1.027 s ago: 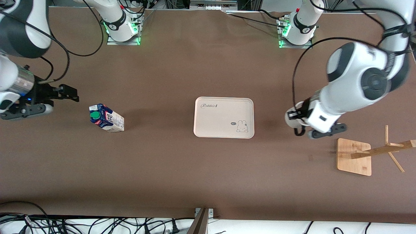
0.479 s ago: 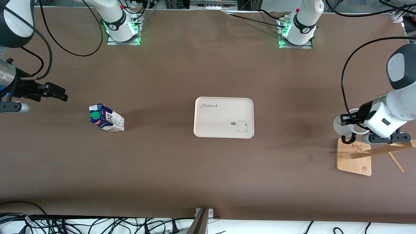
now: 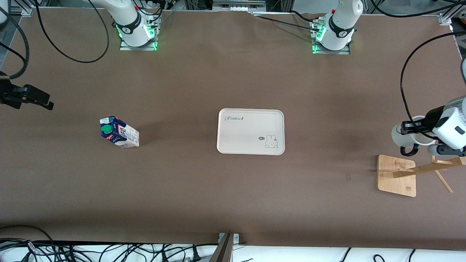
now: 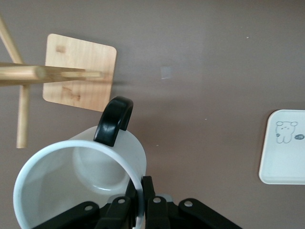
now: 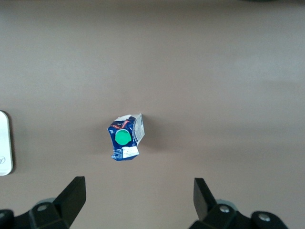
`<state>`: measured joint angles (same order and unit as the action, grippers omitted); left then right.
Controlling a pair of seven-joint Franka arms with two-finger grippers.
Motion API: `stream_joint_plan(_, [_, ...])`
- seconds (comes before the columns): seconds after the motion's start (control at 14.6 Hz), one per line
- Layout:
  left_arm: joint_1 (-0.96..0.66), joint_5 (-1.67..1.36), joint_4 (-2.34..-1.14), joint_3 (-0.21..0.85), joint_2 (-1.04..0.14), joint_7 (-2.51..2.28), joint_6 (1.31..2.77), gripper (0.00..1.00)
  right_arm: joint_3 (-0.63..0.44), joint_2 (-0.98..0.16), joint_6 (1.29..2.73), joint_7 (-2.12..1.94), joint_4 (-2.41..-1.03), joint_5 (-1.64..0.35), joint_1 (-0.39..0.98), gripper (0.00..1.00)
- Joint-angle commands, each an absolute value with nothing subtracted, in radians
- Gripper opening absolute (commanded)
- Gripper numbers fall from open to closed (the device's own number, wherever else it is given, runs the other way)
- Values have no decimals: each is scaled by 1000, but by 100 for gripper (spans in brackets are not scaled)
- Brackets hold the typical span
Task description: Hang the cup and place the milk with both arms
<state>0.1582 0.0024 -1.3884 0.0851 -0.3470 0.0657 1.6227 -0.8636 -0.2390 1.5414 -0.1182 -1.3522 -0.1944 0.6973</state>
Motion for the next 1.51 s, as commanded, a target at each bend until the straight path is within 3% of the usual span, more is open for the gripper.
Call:
stream_joint_plan(0.0, [152,8,-1370,42,-348,178,1618,0,-873,-256,1485,-124,-1305,-207,695,100])
stream_joint_plan(0.27, [152,14,-1364,38,-356,222,1690,0,-865,-261,1483,-121,-1305,-189,698,100])
stream_joint_plan(0.41, [152,14,-1364,38,-356,224,1701,0,-789,-255,1471,-118,-1304,-186,625,100])
stream_joint_plan(0.68, [152,12,-1364,37,-360,222,1738,0,-306,-197,1482,-8,-1304,37,328,100])
stream_joint_plan(0.89, [152,11,-1364,23,-362,213,1769,0,-120,-175,1486,86,-1318,28,134,100])
stream_joint_plan(1.03, [153,6,-1364,3,-362,216,1770,0,-98,-173,1491,72,-1333,-23,75,100])
stream_joint_plan(1.44, [153,-55,-1379,-41,-370,248,1770,0,-100,-182,1508,83,-1356,-29,71,100])
